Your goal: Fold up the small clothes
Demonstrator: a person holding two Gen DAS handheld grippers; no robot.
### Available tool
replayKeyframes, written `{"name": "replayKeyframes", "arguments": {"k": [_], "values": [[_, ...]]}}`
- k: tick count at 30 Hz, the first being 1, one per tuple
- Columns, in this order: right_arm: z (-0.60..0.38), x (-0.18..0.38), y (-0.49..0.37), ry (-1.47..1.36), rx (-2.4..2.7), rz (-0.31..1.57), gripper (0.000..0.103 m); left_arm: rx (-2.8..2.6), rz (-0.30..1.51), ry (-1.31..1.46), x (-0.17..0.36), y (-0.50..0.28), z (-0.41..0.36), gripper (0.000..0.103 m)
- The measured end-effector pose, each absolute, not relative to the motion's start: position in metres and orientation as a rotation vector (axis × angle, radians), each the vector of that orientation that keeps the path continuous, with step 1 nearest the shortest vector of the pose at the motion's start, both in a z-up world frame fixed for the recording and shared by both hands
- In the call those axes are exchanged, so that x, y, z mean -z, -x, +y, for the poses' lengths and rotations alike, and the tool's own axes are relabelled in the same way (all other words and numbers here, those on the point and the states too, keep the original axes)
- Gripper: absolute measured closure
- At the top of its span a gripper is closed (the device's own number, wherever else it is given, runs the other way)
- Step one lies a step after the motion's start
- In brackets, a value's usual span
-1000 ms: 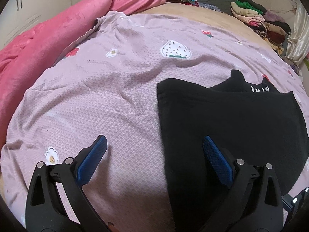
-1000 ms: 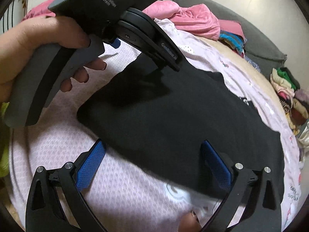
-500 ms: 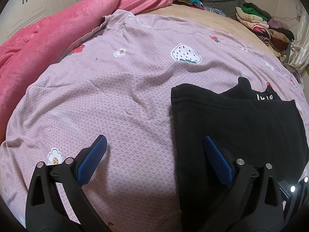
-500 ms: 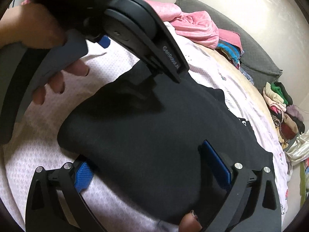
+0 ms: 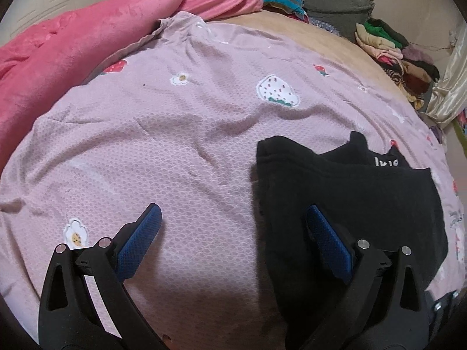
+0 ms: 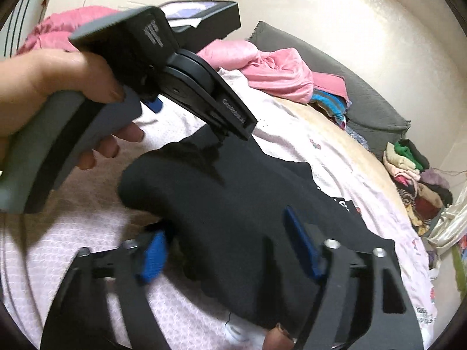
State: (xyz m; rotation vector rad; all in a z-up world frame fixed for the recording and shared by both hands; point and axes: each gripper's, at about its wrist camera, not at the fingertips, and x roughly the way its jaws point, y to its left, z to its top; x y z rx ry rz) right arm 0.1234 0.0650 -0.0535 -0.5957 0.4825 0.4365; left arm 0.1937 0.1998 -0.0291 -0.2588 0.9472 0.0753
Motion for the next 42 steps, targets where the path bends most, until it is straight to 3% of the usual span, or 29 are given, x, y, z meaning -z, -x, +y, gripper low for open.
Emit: {"name": "replayKeyframes", "arguments": {"k": [2,4,10,25,30,33,38,42], "values": [[0.066,0.053,-0.121,0.596,-0.471,0.484,0.073,-0.061,0.953,0.271,0.03,-0.194,0.198,0.01],[0.067,0.053,-0.116,0.599,-0.497,0.478,0.088,-0.055,0.96,0.267,0.031,-0.195,0.195,0.01],[0.064,0.047,-0.113,0.557,-0.504,0.488,0.094,-0.029,0.973,0.272,0.034,-0.196,0.188,0.01],[0.046,0.034,-0.099,0.487,-0.514,0.468,0.096,0.056,0.982,0.312,0.039,-0.2,0.17,0.011],[0.043,0.034,-0.098,0.48,-0.508,0.47,0.096,0.116,0.981,0.341,0.039,-0.199,0.161,0.051],[0.043,0.033,-0.098,0.466,-0.51,0.48,0.096,0.153,0.981,0.358,0.04,-0.199,0.157,0.067],[0.044,0.035,-0.094,0.475,-0.508,0.48,0.096,0.178,0.964,0.376,0.038,-0.197,0.156,0.081],[0.041,0.032,-0.092,0.466,-0.503,0.47,0.096,0.175,0.935,0.335,0.029,-0.192,0.15,0.085]]}}
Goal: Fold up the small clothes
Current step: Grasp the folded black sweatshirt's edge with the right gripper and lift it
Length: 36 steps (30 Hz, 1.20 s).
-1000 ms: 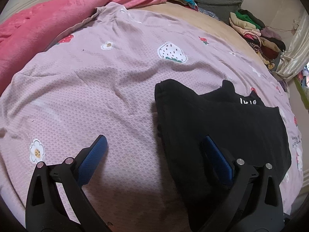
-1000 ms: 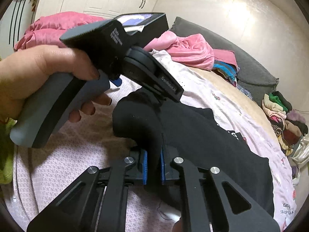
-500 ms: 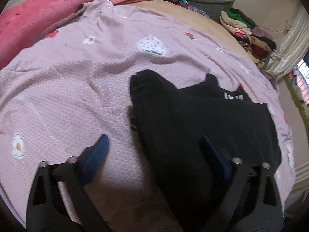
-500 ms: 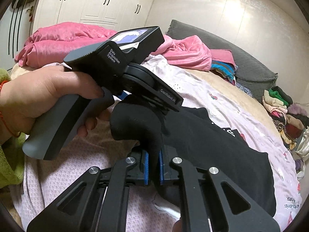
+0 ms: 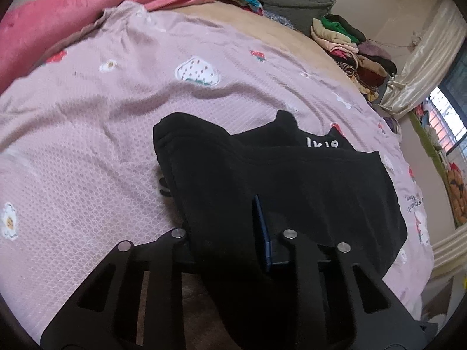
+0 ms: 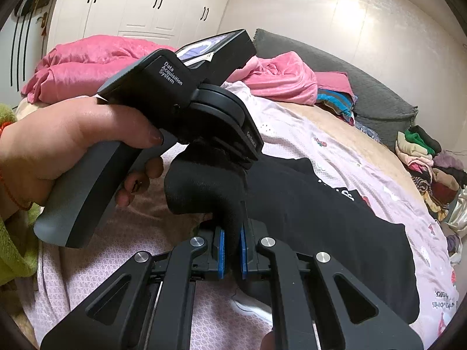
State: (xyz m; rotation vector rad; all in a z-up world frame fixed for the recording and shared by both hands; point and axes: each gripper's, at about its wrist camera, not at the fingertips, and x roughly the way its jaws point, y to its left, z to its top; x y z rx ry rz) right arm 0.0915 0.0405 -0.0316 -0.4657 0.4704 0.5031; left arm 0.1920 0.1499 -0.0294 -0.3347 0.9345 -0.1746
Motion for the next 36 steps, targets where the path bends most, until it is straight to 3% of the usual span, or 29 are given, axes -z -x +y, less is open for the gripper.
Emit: {"name": "replayKeyframes", "arguments": {"k": [23,36], "values": [[-0.036,-0.015,-0.062,0.317,-0.426,0.372,0.096,0.134,0.826,0.206,-0.055,-0.168,0.083,0.085],[-0.079,-0.026,-0.052,0.228,-0.382,0.371,0.096,0.14,0.822,0.149,-0.076,-0.166,0.032,0.085]]}}
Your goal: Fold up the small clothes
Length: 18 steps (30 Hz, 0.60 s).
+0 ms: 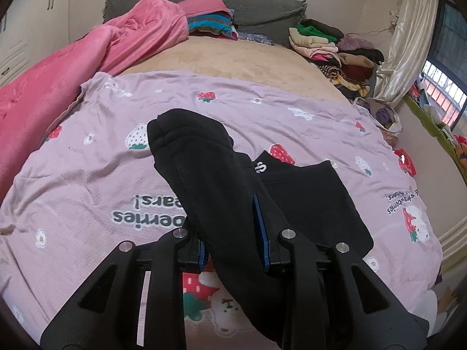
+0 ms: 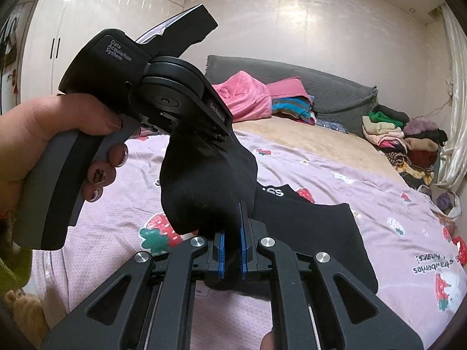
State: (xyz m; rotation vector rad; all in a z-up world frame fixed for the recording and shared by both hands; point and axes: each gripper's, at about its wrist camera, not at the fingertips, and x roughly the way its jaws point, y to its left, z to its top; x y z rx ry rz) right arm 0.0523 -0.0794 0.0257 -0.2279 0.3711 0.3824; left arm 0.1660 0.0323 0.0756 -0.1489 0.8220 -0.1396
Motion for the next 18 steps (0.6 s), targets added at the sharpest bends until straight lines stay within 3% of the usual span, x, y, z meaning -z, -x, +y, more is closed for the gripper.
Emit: {"name": "replayKeyframes", "arguments": {"k": [18], "values": [[-0.131,-0.021,-0.064,0.132,-0.327,0.404,0.097,0.175,0.846,0.078,-0.073,-0.182,-0.027,0.085]]}}
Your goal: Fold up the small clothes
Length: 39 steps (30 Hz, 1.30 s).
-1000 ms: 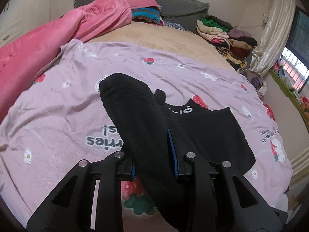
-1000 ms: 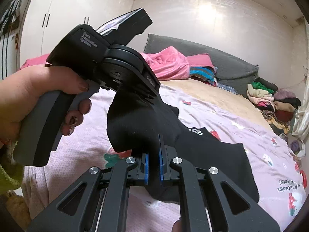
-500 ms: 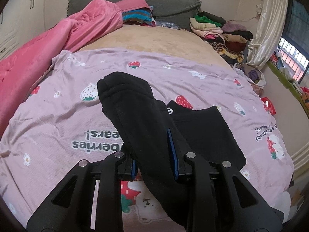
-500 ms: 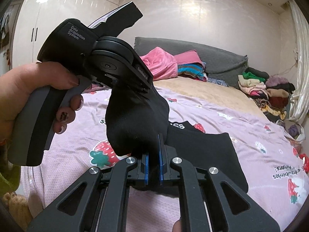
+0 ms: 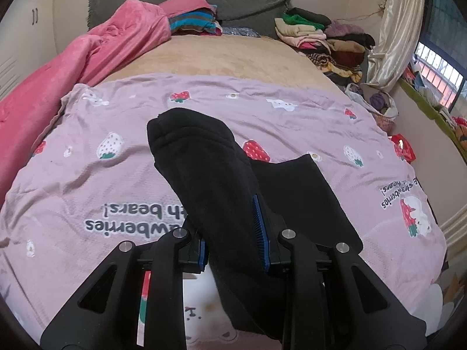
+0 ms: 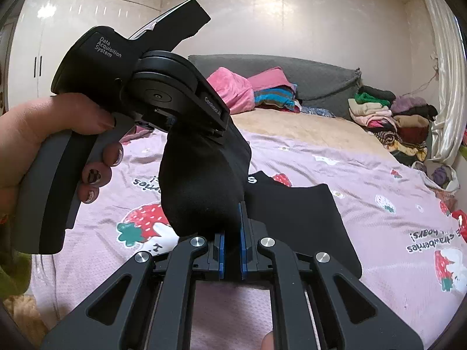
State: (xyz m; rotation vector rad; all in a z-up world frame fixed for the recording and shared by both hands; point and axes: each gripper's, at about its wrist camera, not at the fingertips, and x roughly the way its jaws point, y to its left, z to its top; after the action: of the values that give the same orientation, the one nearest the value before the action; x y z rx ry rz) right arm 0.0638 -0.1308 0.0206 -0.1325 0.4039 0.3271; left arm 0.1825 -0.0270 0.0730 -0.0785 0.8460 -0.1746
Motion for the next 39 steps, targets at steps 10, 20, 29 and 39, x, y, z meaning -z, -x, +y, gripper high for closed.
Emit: {"name": "replayKeyframes", "arguments": {"k": [10,20,29,39], "values": [[-0.152,-0.008,-0.071,0.087,-0.298,0.441,0.097,0.206,0.883,0.062,-0.059,-0.199,-0.053,0.085],[-0.179,0.007,-0.084,0.02,-0.267,0.493,0.097,0.242,0.927,0.03,-0.044,-0.218,-0.087,0.083],[-0.205,0.023,-0.1,-0.082,-0.264,0.558,0.097,0.27,0.98,-0.002,-0.026,-0.24,-0.125,0.078],[-0.246,0.052,-0.125,-0.364,-0.323,0.709,0.092,0.316,1.077,0.091,0.004,-0.271,-0.15,0.034]]}}
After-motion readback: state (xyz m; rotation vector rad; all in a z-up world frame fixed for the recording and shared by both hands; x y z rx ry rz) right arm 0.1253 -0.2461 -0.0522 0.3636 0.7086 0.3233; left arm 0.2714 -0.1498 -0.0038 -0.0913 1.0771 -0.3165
